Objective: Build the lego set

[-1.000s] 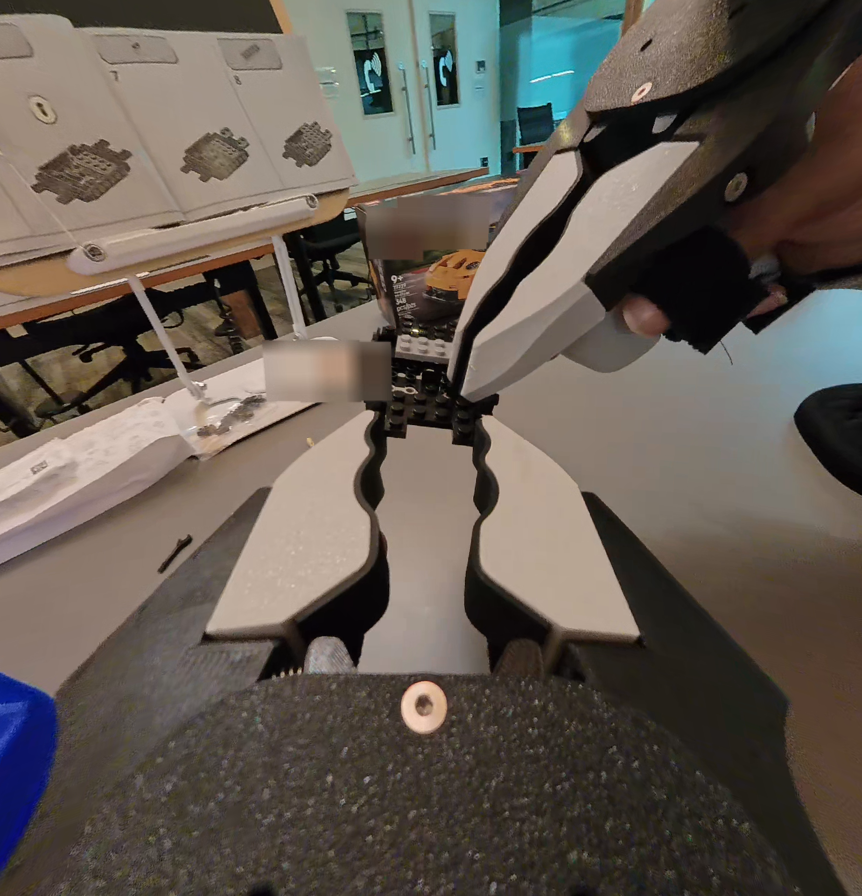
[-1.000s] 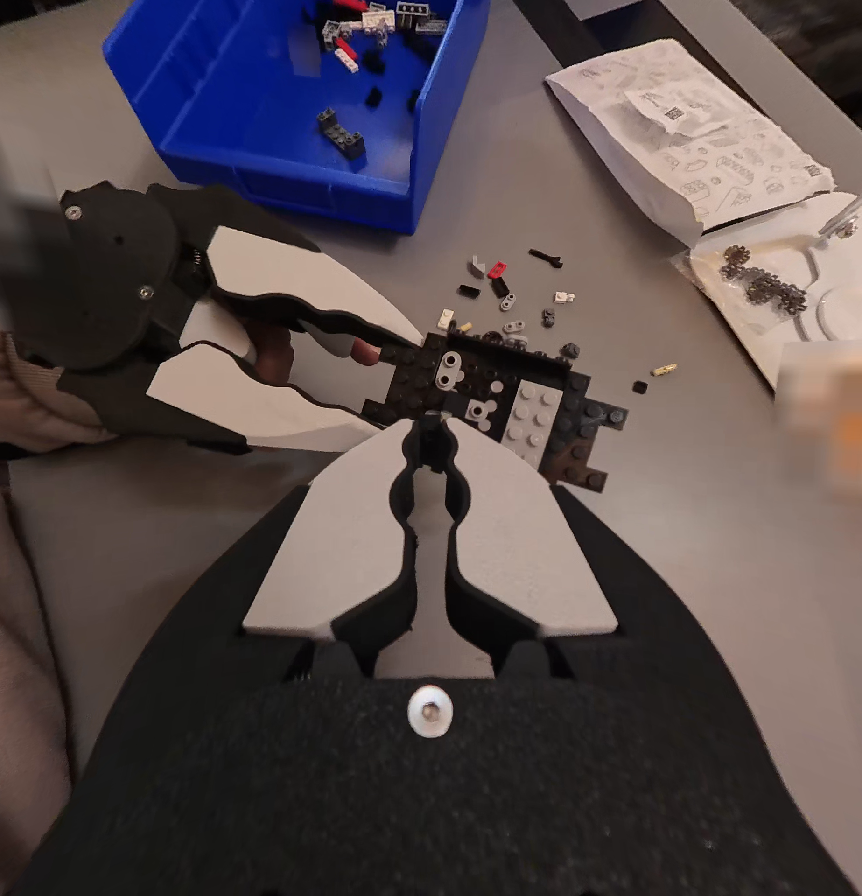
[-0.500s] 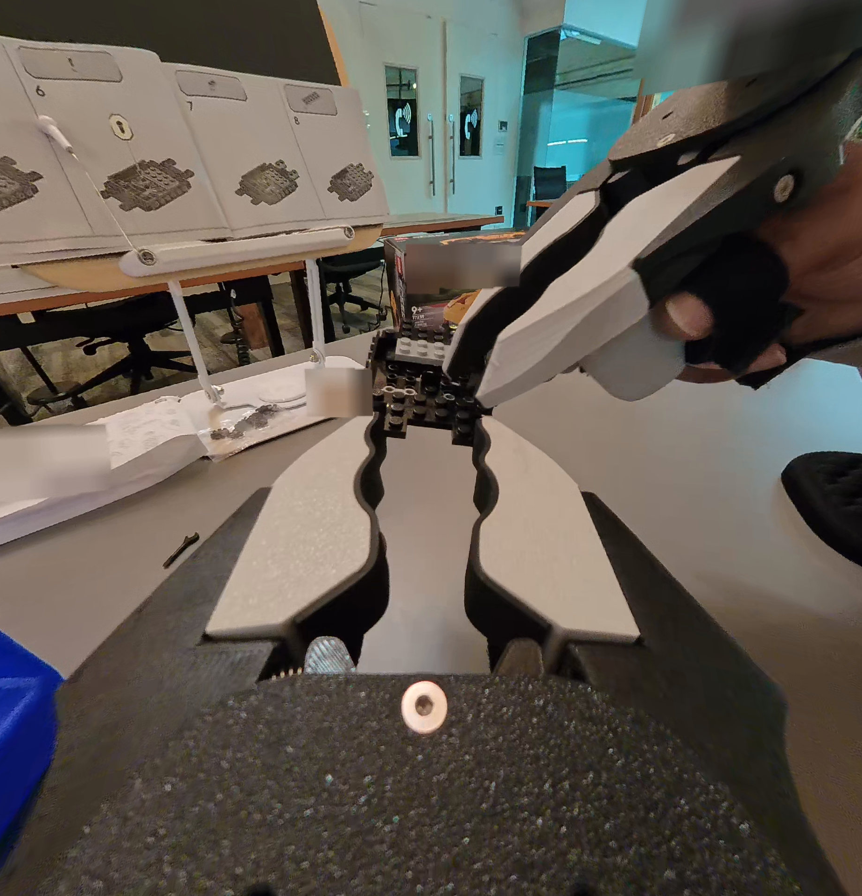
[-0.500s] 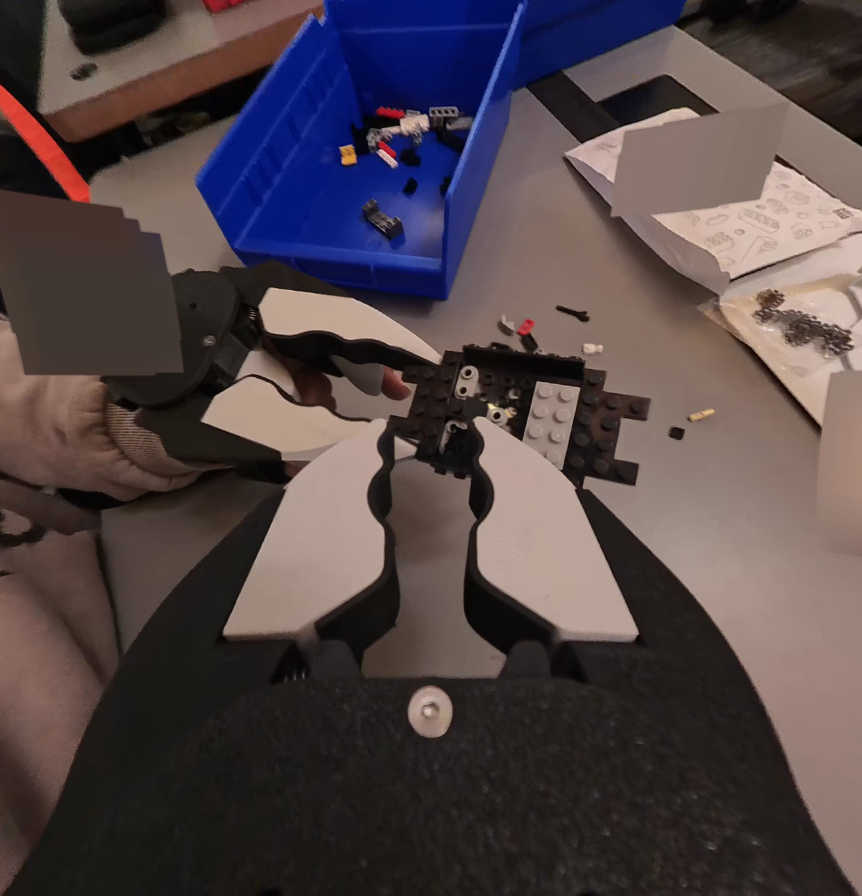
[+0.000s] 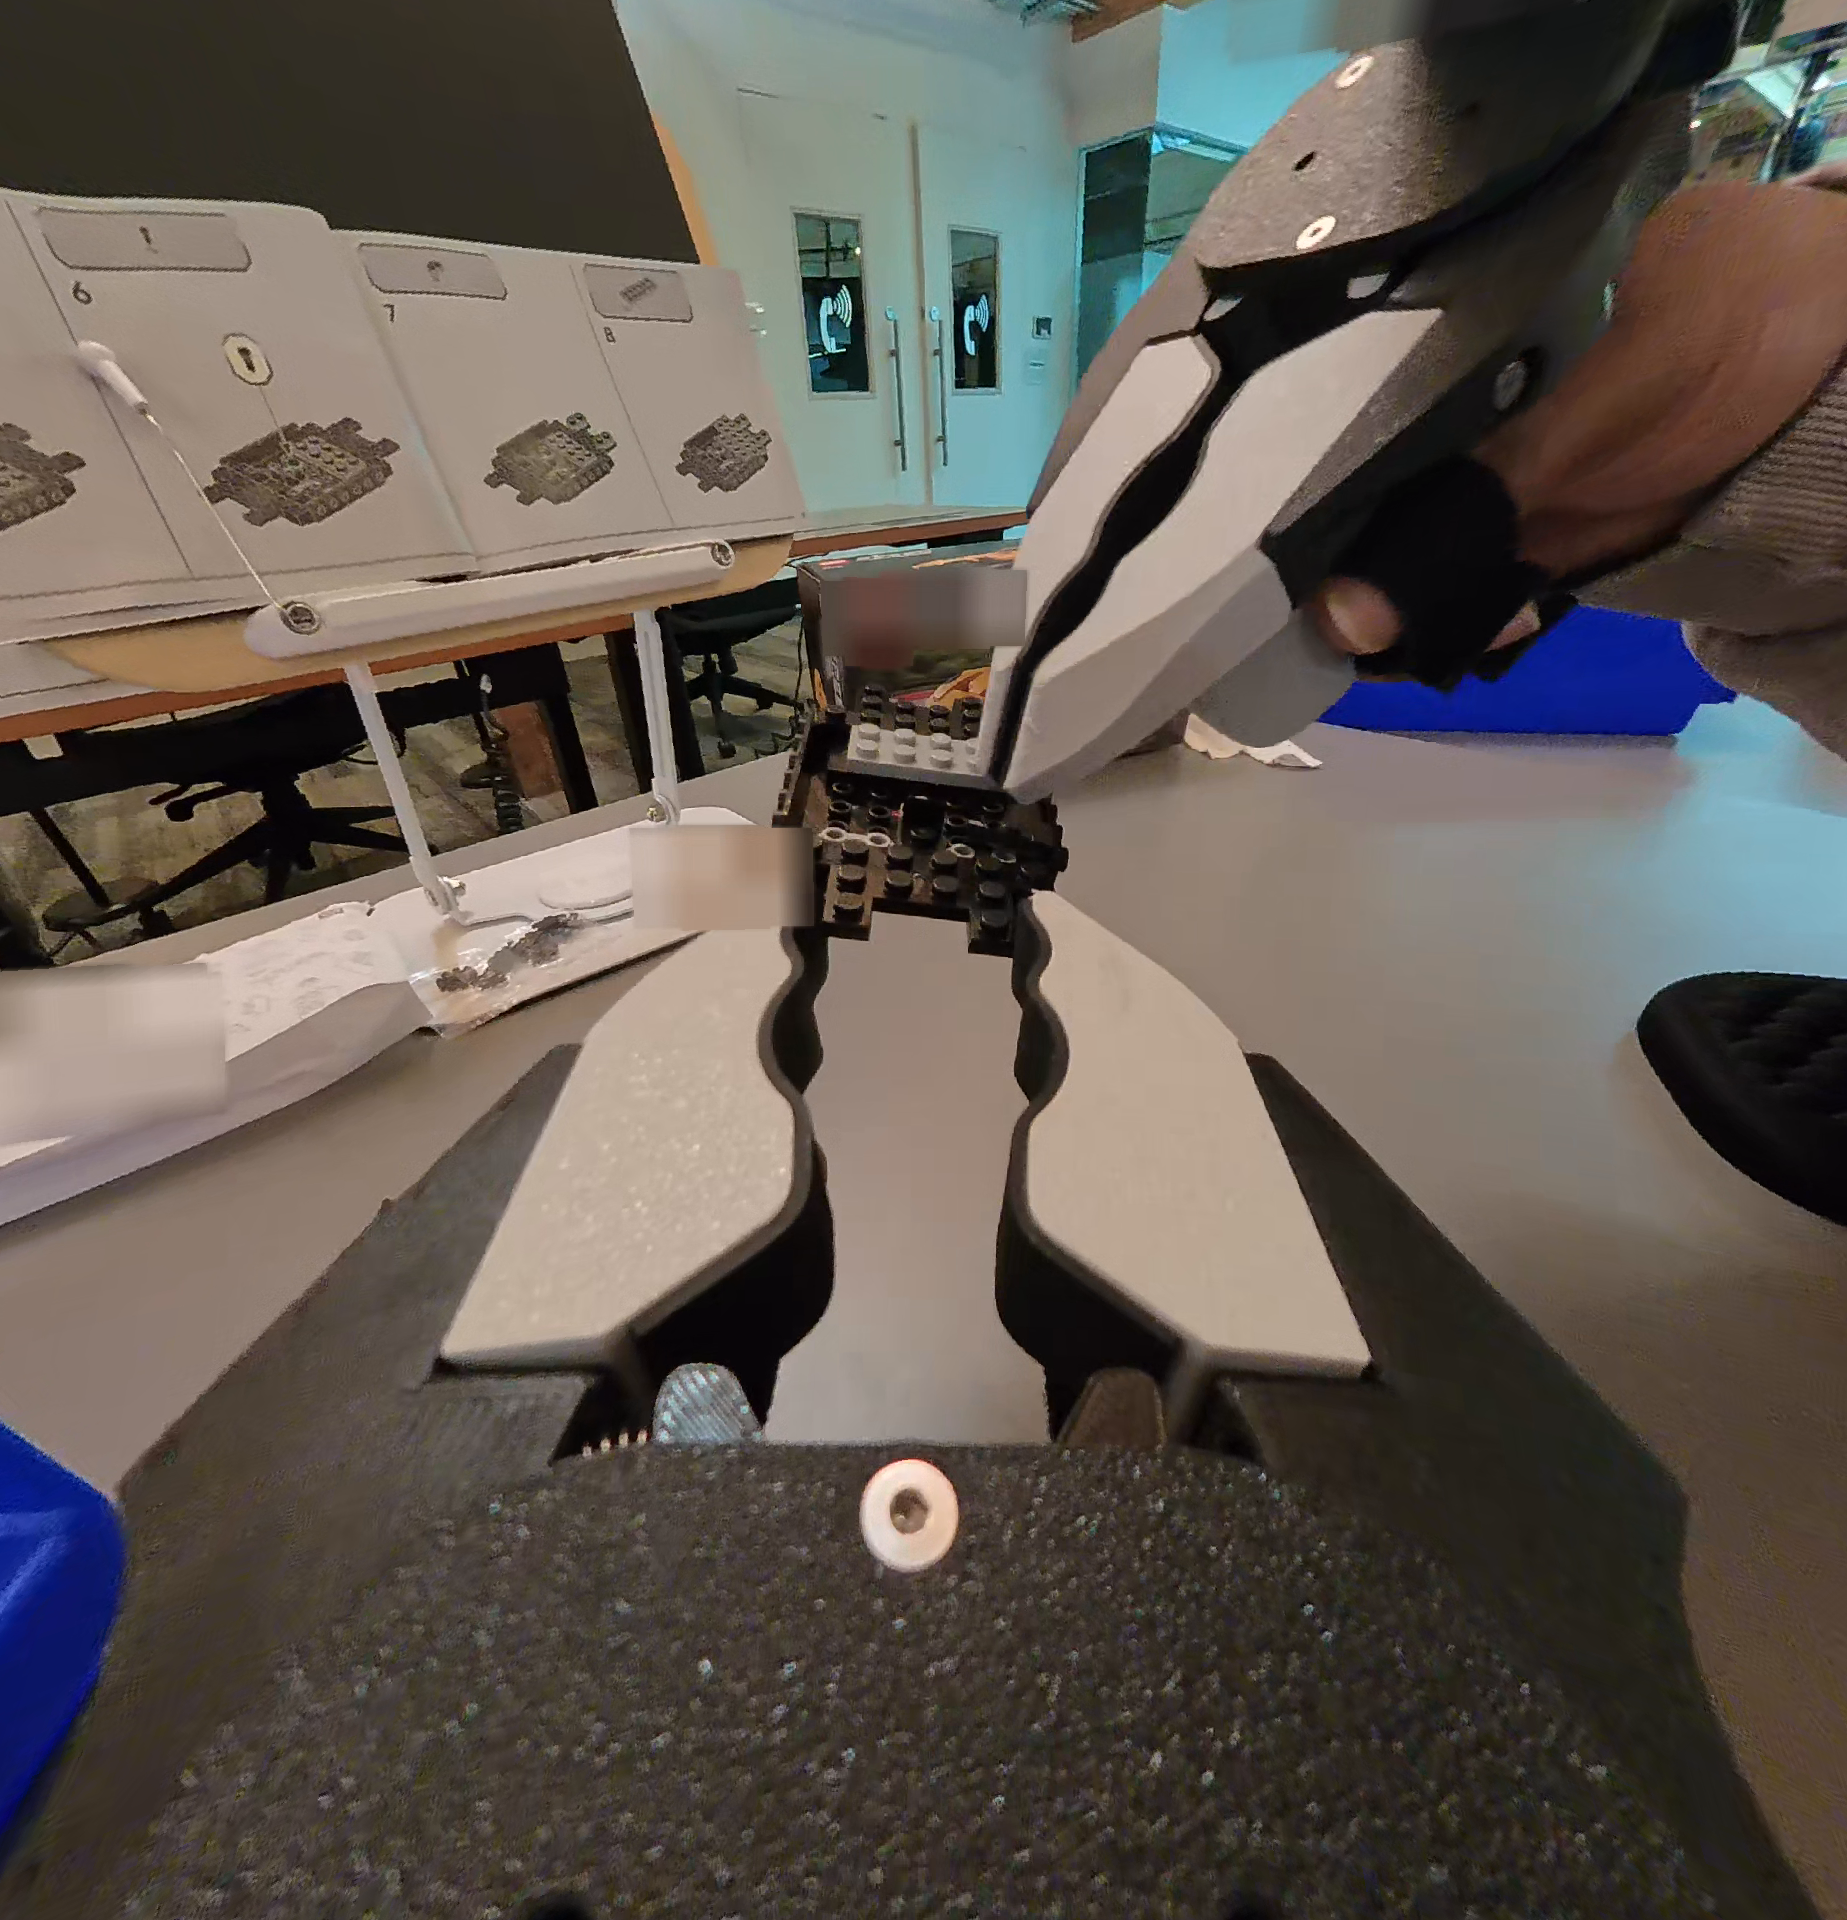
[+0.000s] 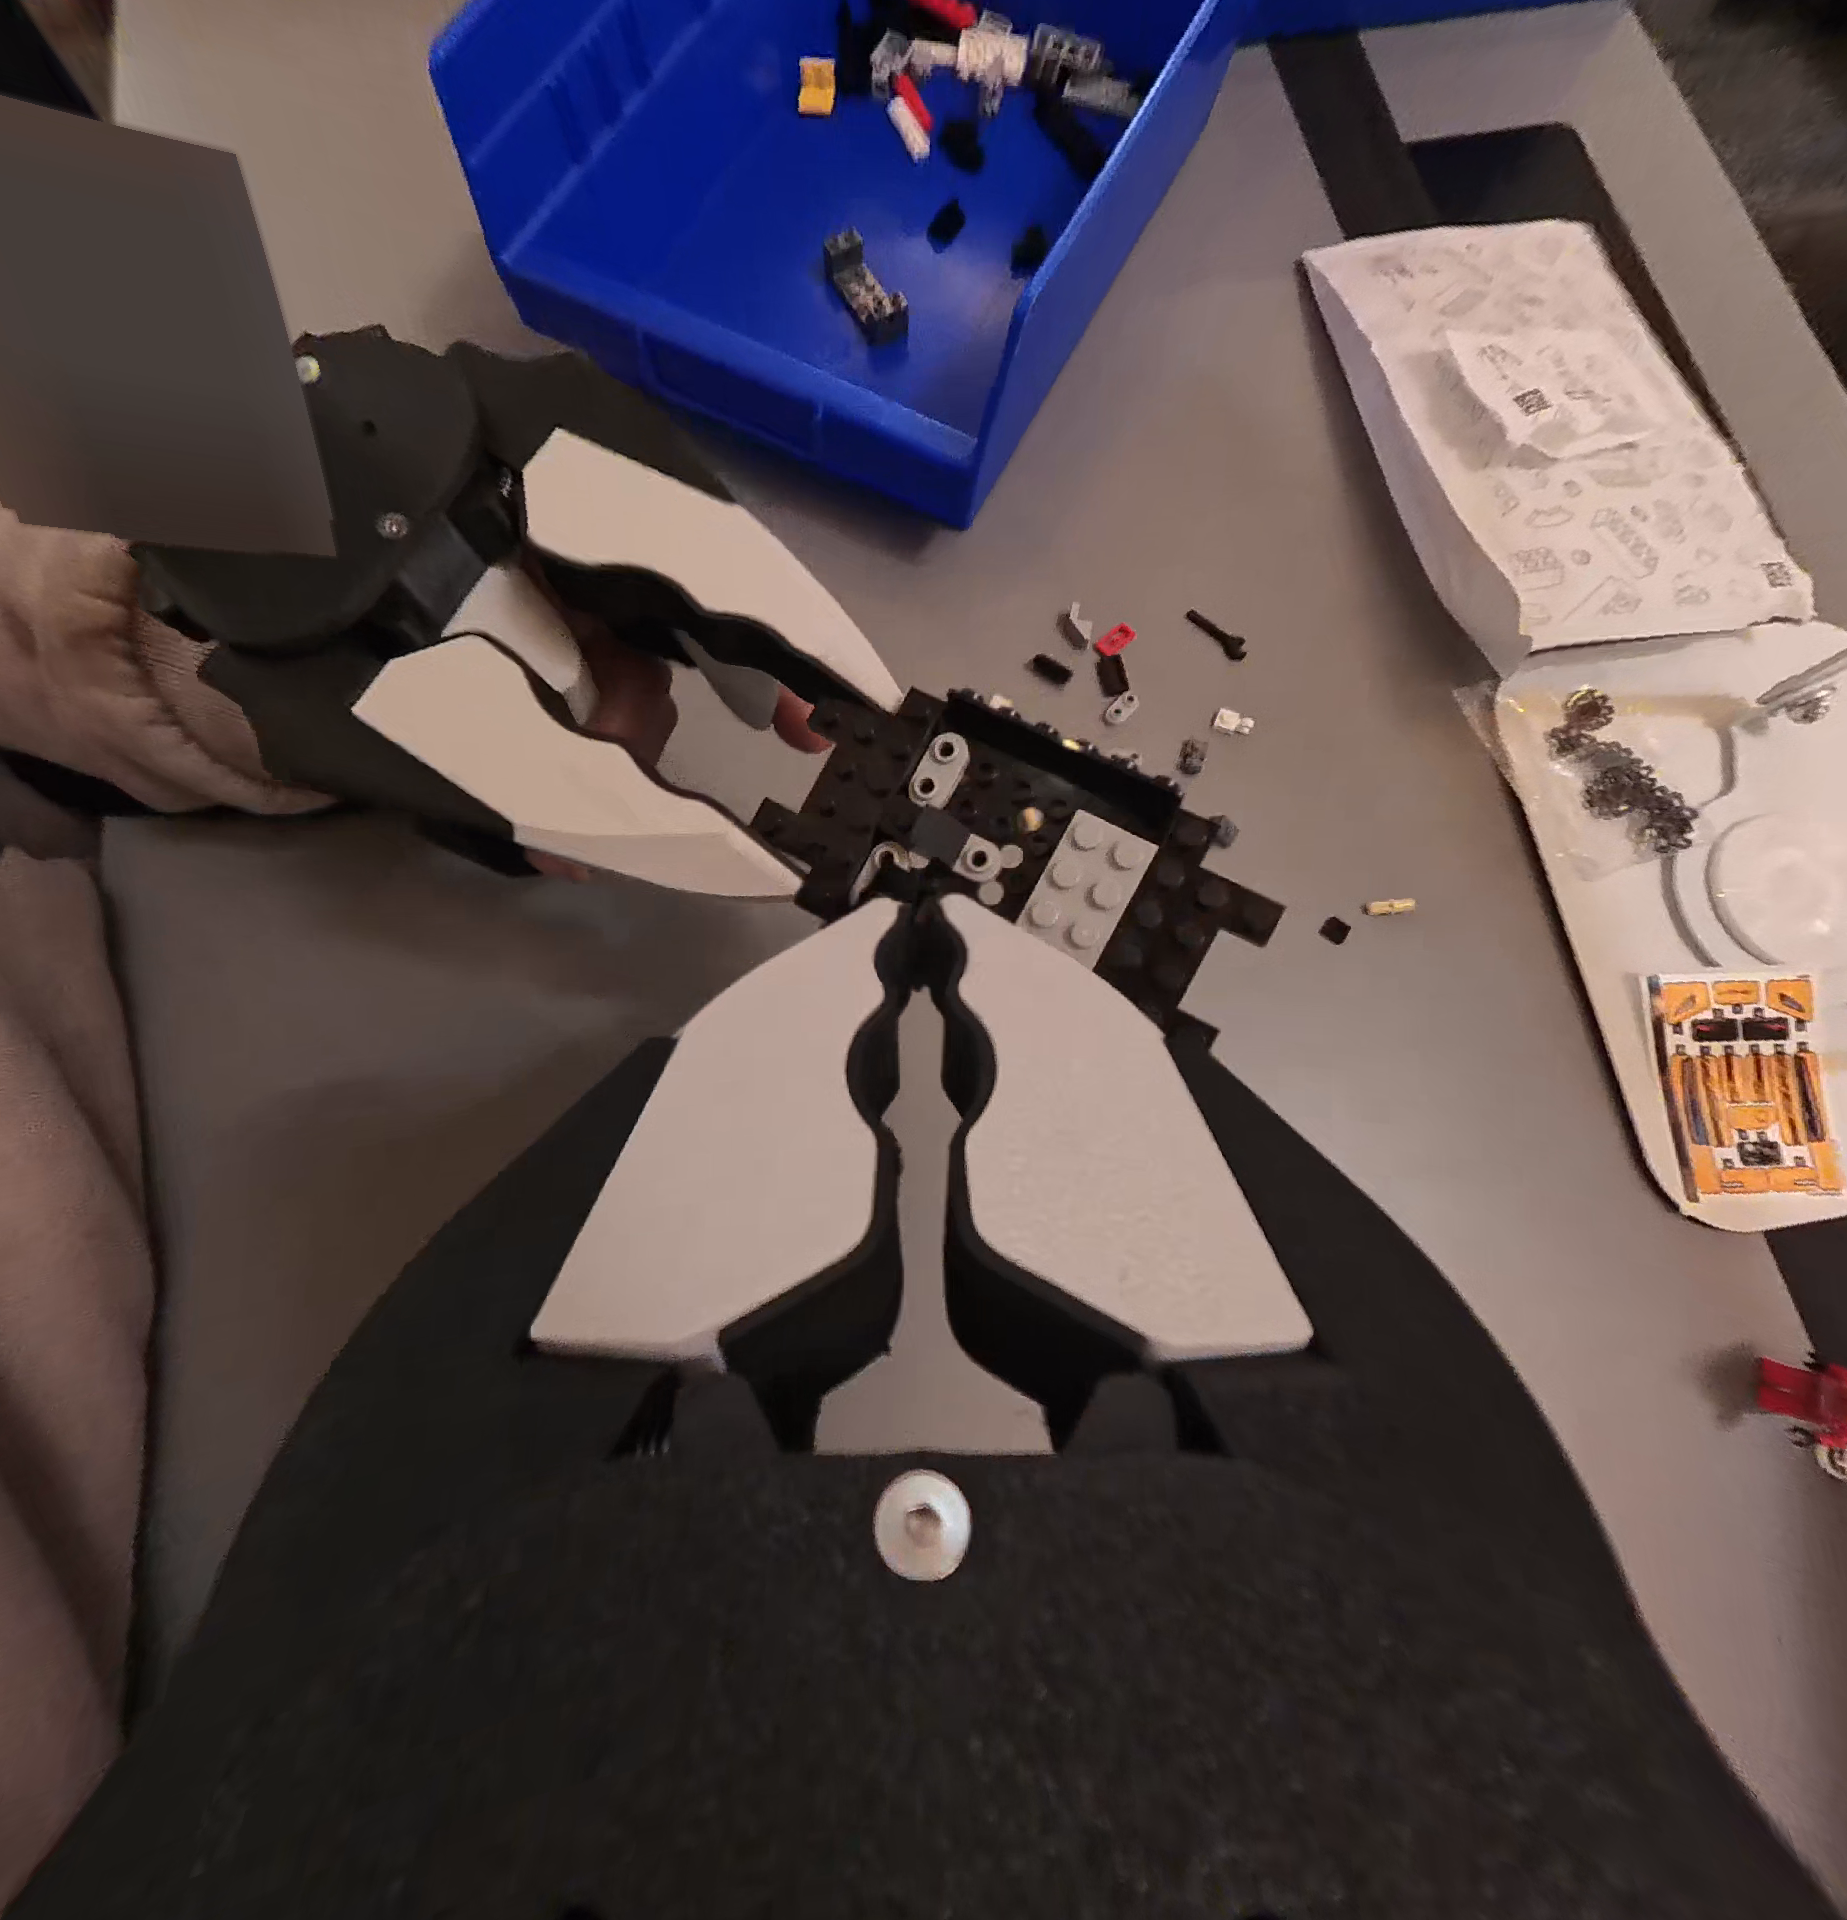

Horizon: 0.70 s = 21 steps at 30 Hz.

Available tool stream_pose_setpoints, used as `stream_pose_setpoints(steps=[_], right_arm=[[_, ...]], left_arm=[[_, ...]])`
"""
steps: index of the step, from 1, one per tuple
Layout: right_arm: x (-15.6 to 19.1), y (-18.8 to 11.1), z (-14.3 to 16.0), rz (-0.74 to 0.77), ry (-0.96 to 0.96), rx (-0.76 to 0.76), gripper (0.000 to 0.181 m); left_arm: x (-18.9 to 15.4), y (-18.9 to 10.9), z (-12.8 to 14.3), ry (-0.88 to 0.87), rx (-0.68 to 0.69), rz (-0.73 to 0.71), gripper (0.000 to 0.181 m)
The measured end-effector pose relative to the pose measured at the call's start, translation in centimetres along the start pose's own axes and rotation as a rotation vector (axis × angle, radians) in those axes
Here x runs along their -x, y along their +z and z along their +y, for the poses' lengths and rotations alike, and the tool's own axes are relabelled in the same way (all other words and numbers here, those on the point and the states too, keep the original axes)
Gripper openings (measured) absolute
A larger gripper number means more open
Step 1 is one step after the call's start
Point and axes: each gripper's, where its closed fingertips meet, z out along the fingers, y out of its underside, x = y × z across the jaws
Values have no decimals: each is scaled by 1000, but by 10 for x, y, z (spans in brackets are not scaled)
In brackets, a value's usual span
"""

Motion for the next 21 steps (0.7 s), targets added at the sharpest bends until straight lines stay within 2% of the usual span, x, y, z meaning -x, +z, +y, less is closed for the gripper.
stream_pose_setpoints(steps=[8,21], right_arm=[[5,5,4,-90,-33,100,3],[12,7,-1,-133,-35,65,0]], left_arm=[[-1,0,0,5,0,7,35],[-4,0,-1,-11,0,30,35]])
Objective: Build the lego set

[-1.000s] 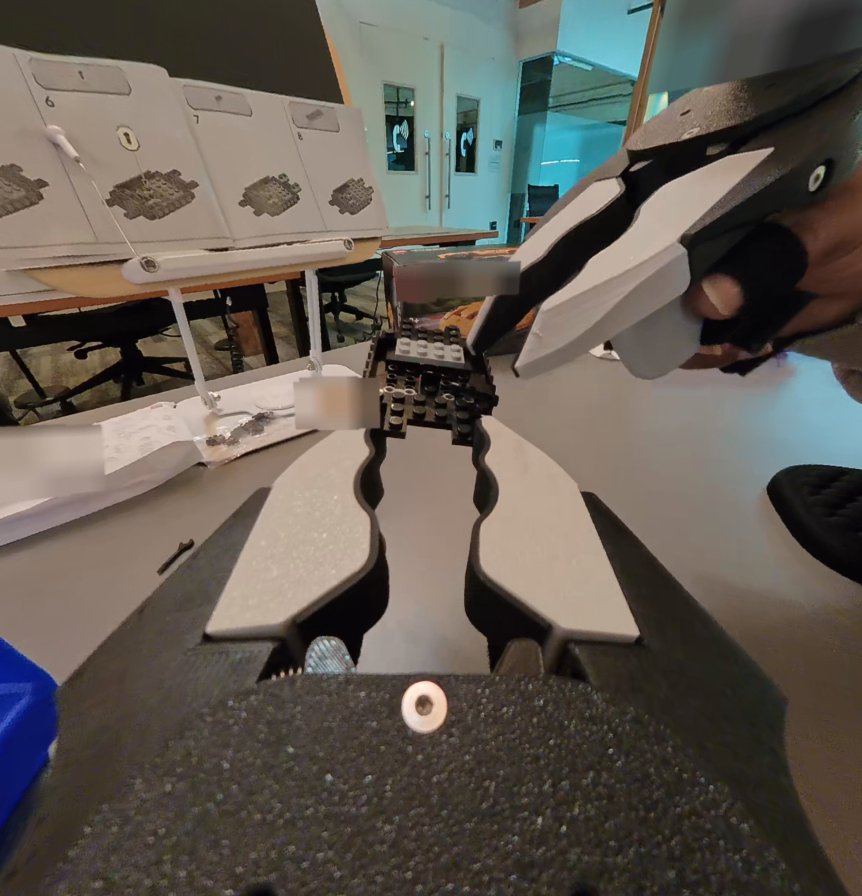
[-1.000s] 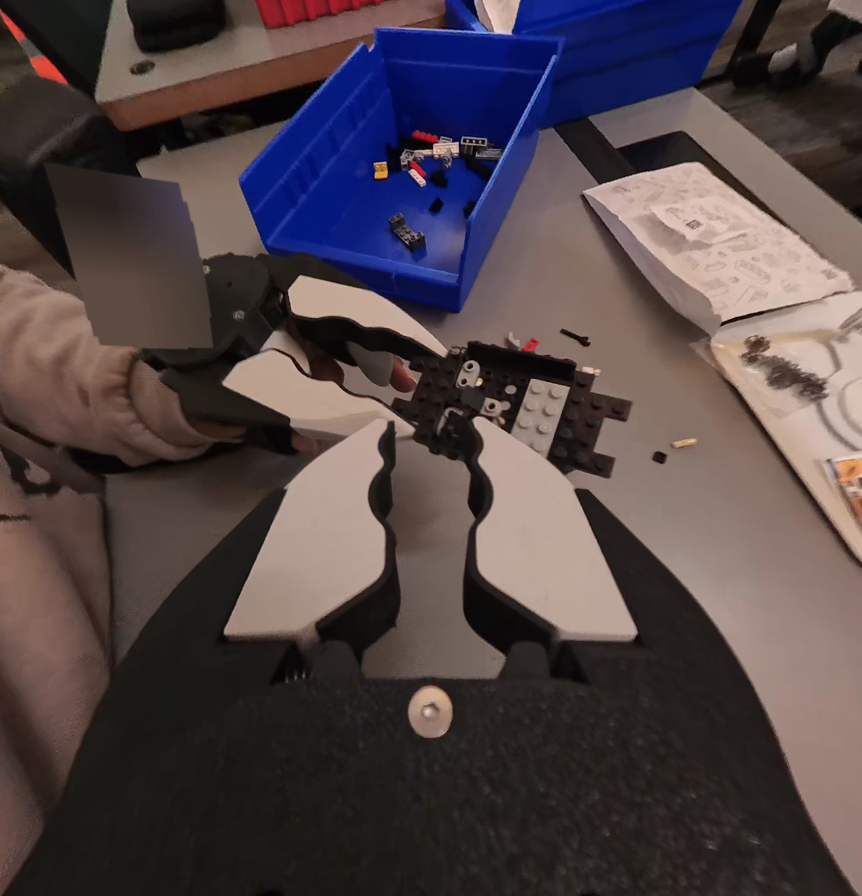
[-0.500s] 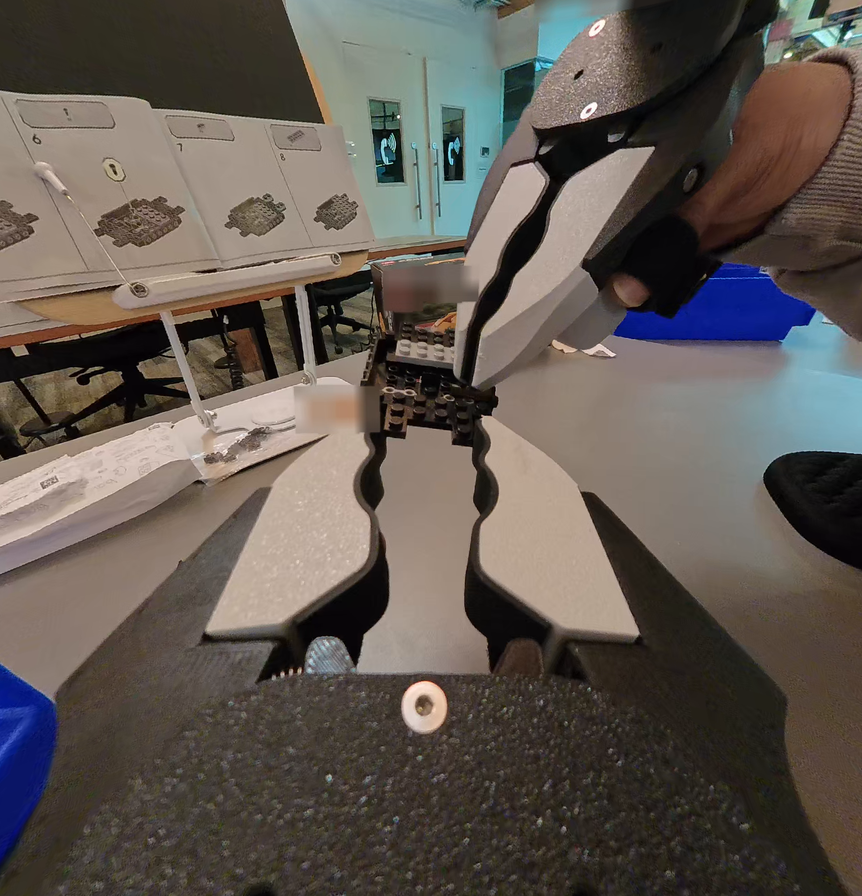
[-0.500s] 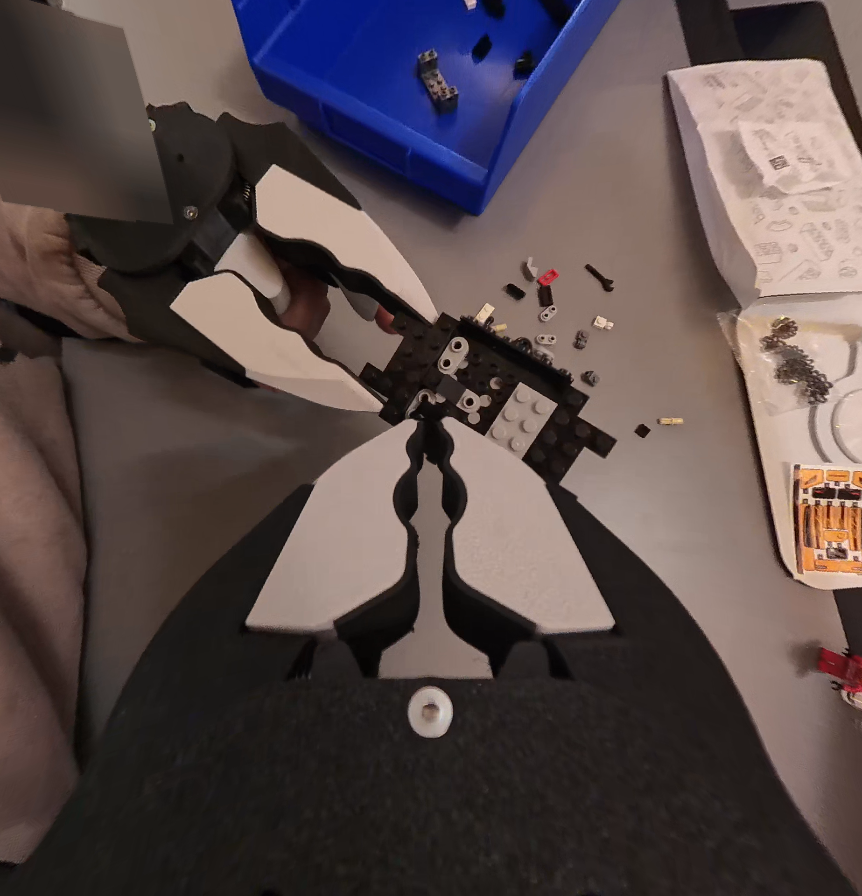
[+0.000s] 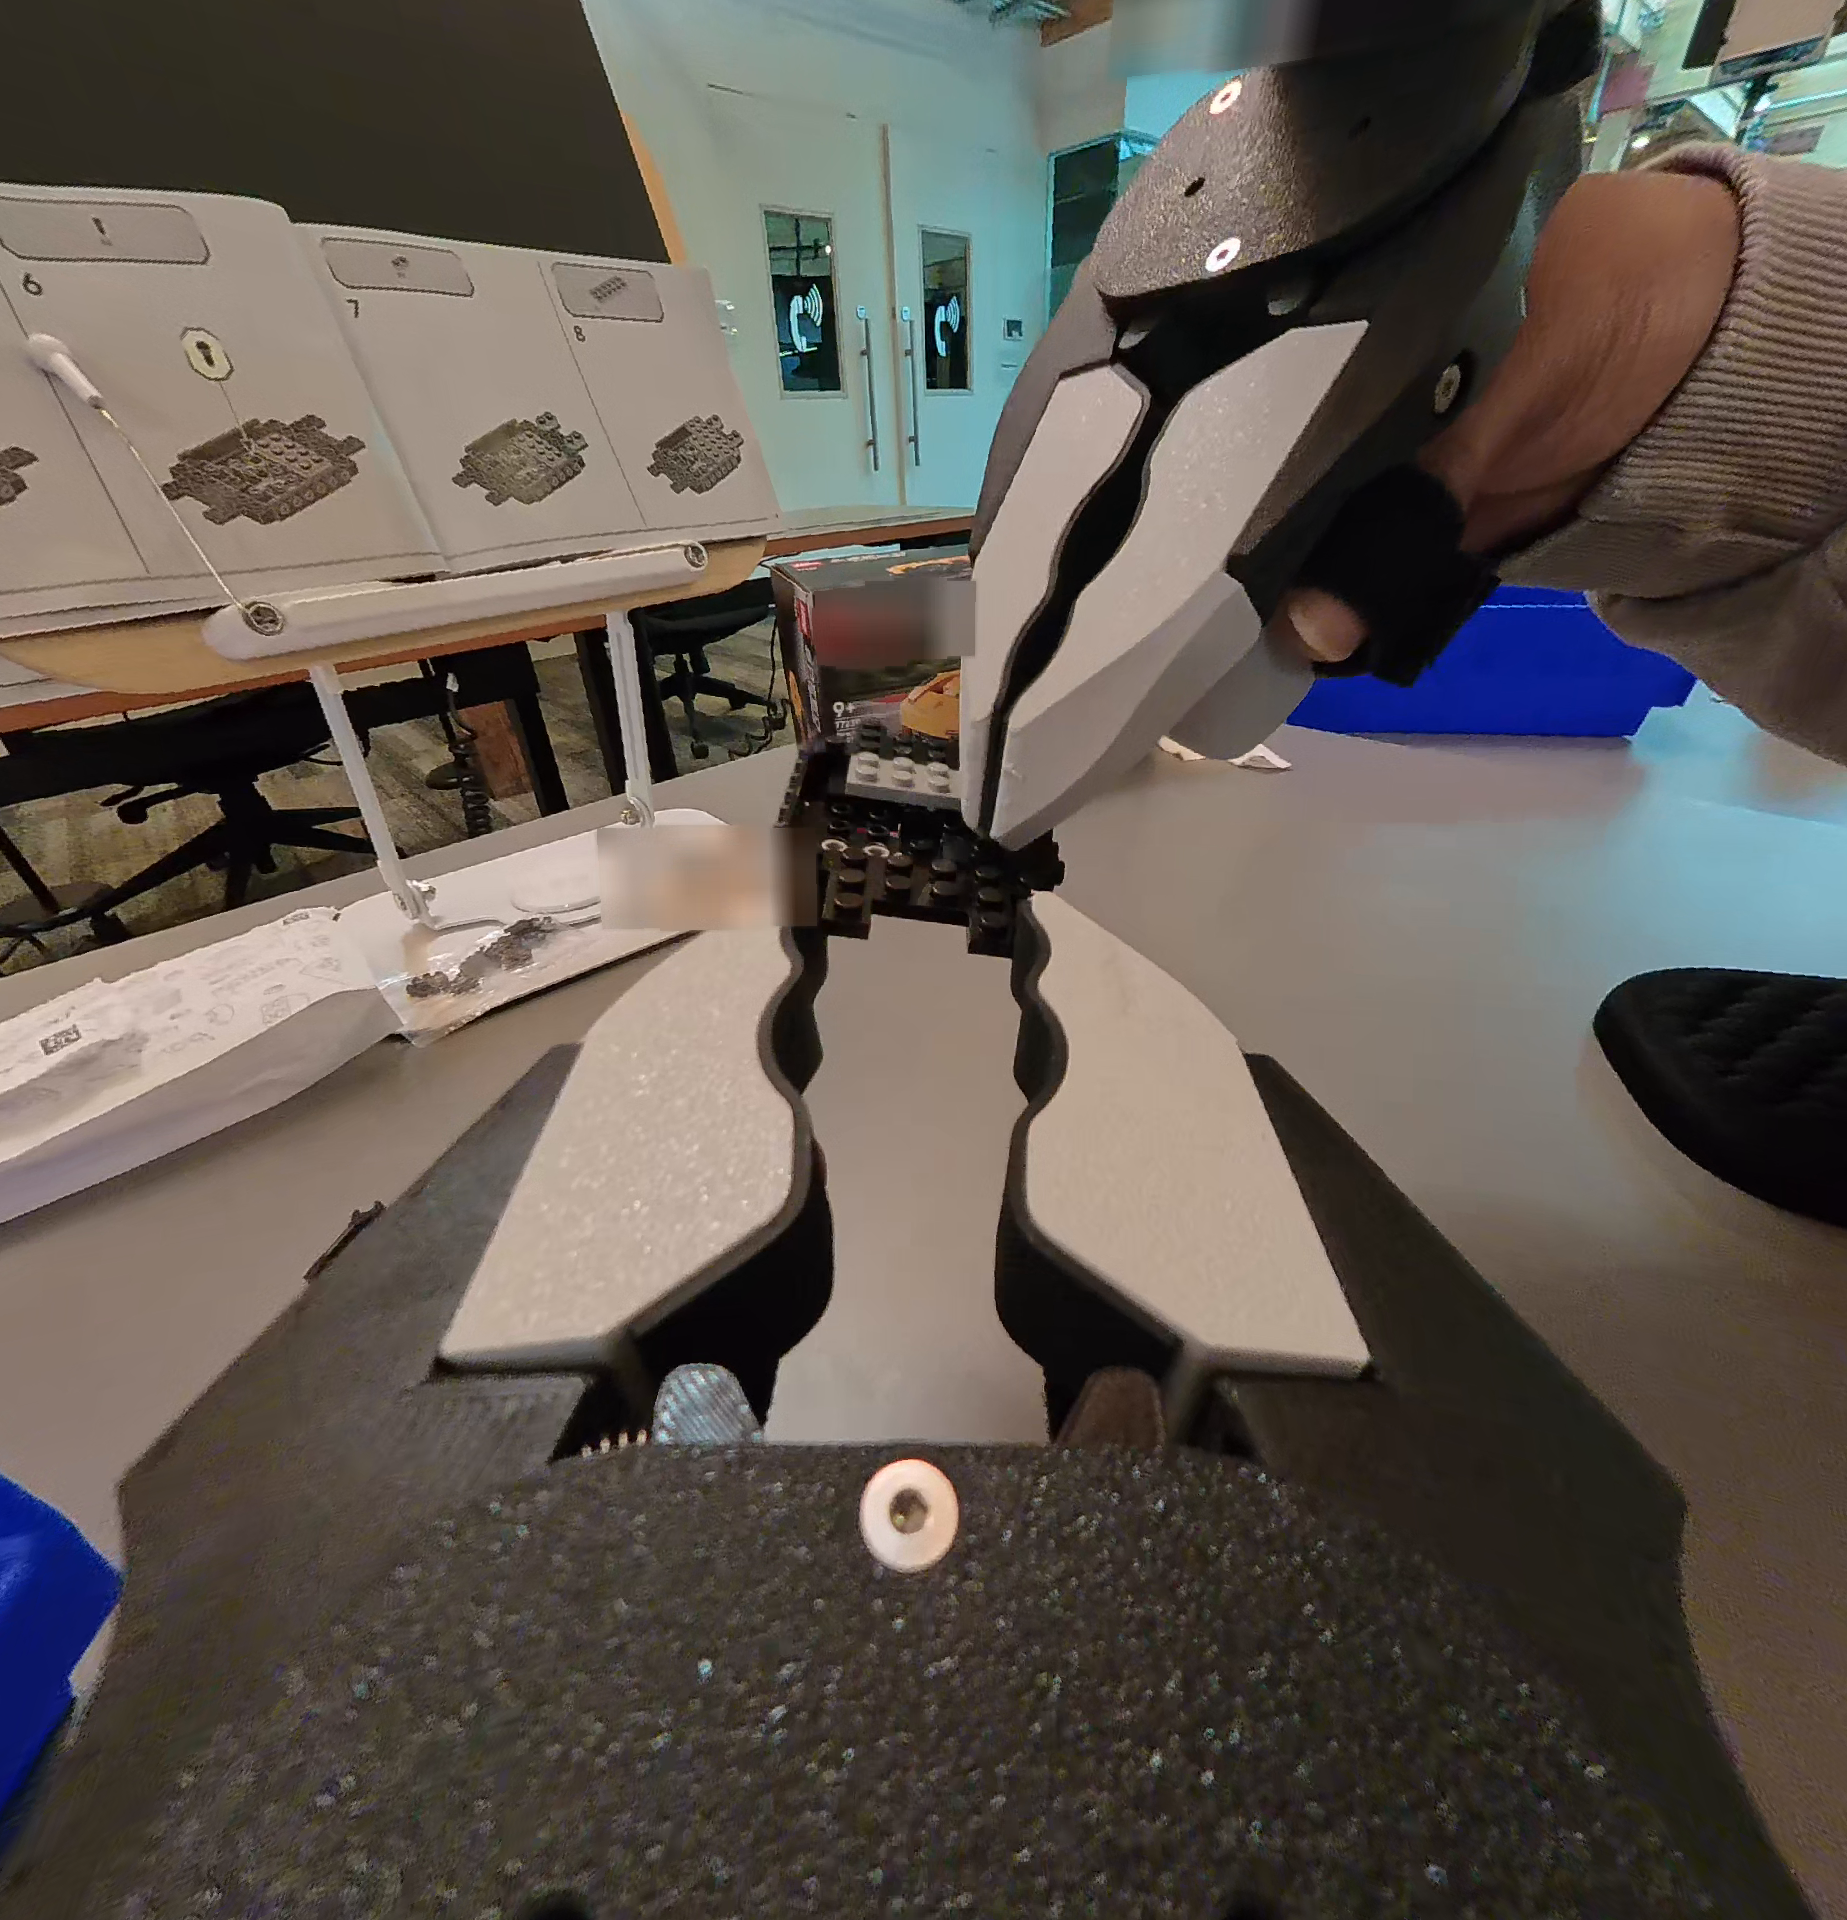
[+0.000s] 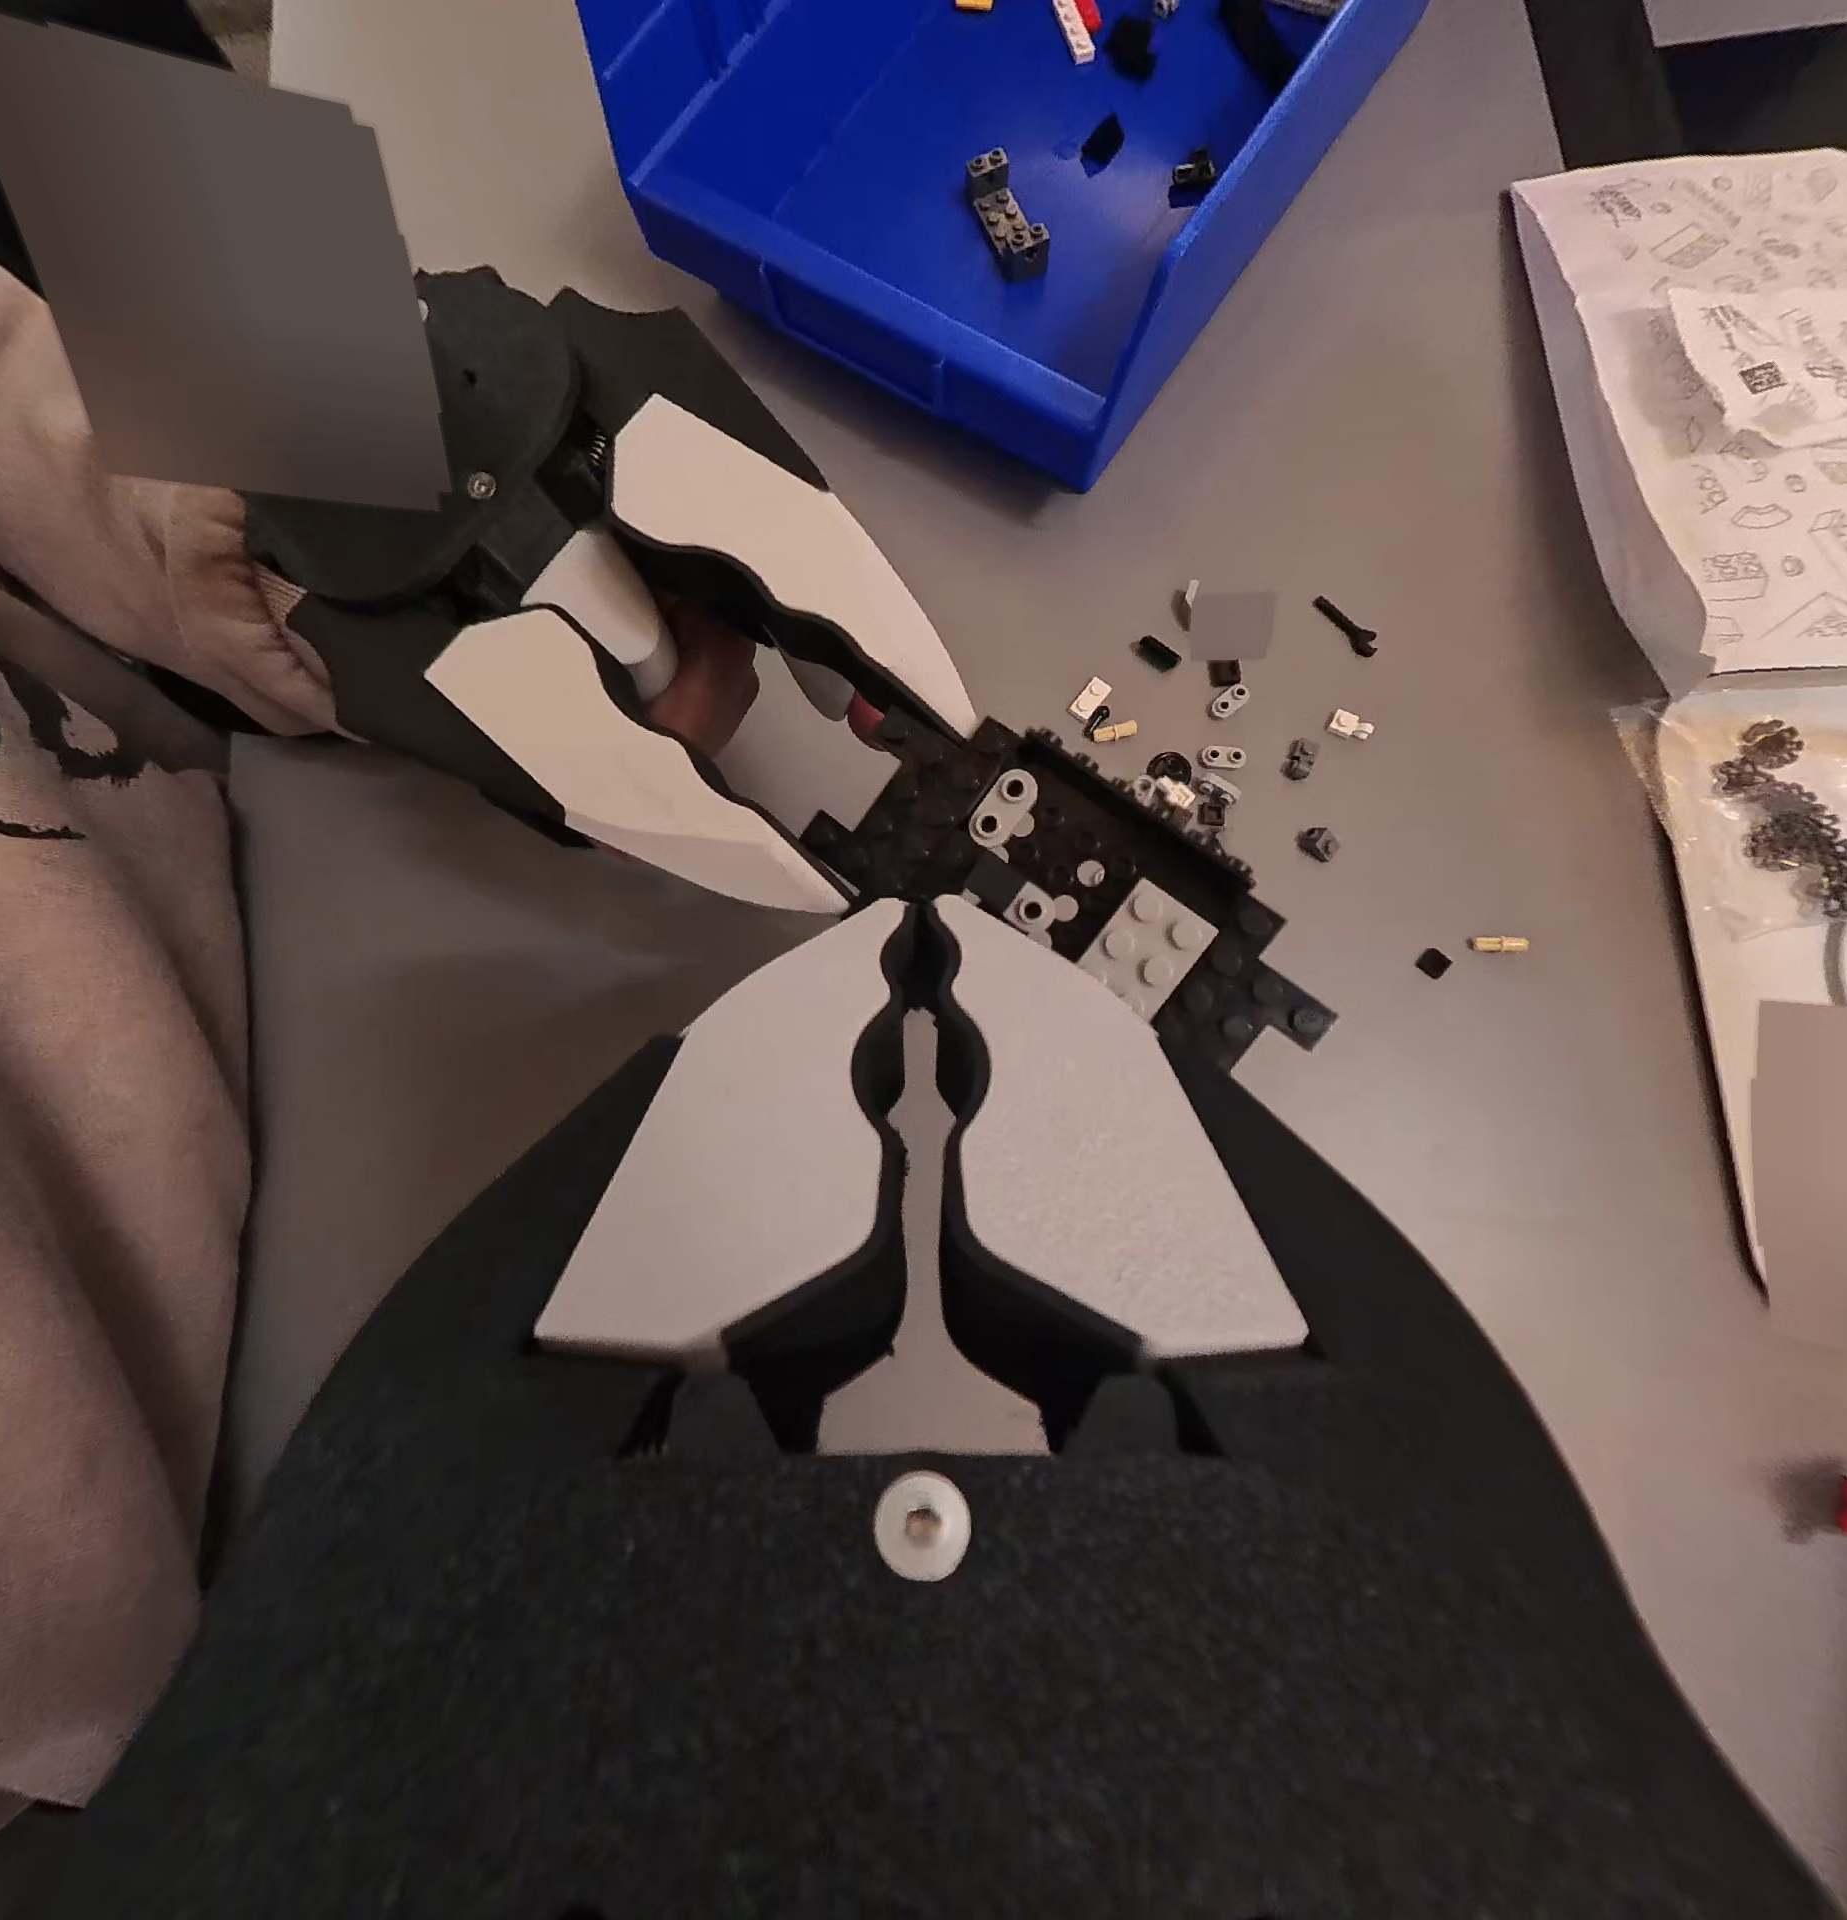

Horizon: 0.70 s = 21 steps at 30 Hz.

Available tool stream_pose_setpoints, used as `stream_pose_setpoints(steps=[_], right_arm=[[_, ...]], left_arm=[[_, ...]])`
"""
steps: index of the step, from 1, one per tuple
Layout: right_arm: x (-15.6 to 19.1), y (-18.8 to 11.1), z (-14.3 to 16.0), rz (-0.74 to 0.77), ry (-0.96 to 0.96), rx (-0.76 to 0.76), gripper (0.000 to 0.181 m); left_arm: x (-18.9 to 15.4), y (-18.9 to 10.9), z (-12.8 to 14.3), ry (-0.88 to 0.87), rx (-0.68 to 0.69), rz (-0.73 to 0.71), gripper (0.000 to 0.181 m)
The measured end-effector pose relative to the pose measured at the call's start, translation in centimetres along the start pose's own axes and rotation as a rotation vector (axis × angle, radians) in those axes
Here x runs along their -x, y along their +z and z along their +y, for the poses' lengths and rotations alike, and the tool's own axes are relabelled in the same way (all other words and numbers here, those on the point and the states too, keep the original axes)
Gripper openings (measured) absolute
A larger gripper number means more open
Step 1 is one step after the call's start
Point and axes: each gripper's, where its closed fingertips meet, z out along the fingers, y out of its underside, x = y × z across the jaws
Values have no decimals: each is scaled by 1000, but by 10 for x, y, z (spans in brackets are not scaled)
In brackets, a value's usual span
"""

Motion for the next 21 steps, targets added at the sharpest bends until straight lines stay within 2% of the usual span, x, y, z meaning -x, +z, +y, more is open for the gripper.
stream_pose_setpoints(steps=[8,13,15,17,19,21], right_arm=[[1,-2,-2,22,-36,22,2],[-2,-21,-15,36,41,-133,14],[-4,-34,-14,45,148,-239,21],[-9,-40,-2,39,338,-374,33],[-8,-35,13,-27,587,-544,36],[2,-19,20,-156,800,-687,44]], left_arm=[[0,-1,-3,-17,-13,6,35],[2,-3,-7,-35,-35,2,35],[4,-5,-9,-31,-46,-9,35],[6,-6,-12,-25,-57,-19,35],[5,-6,-12,-23,-64,-20,35],[2,-4,-11,-25,-64,-11,35]])
